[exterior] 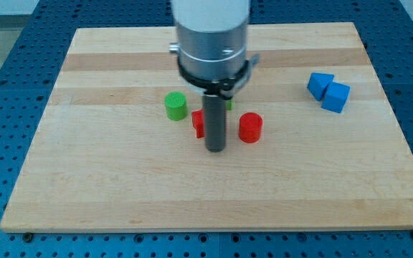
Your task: Move the red circle toward the green star
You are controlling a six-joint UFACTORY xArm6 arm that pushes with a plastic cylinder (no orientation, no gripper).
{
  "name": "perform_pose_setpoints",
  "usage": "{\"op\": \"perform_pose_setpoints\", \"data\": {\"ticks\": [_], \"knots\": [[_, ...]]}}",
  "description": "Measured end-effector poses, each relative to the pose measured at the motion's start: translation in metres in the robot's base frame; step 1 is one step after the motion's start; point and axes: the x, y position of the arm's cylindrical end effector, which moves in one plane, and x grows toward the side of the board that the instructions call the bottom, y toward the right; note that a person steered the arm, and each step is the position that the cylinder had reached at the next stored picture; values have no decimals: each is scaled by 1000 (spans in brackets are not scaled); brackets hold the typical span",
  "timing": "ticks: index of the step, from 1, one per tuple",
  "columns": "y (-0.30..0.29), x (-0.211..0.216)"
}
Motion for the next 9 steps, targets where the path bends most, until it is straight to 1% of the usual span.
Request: {"op": "perform_pose_setpoints", "data": {"ticks": [2, 9], "knots": [[52, 15], [53, -13]]}}
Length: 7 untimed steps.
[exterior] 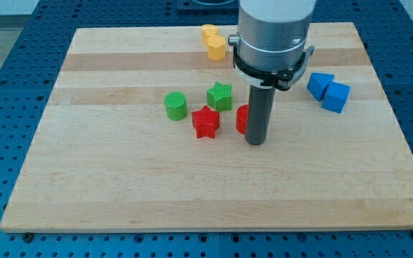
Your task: Move the red circle toward the green star
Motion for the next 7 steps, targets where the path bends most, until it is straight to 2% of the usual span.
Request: {"op": "perform_pose_setpoints", "data": {"ticks": [1, 5, 7], "knots": [[14, 0], [148, -19], [169, -48]]}}
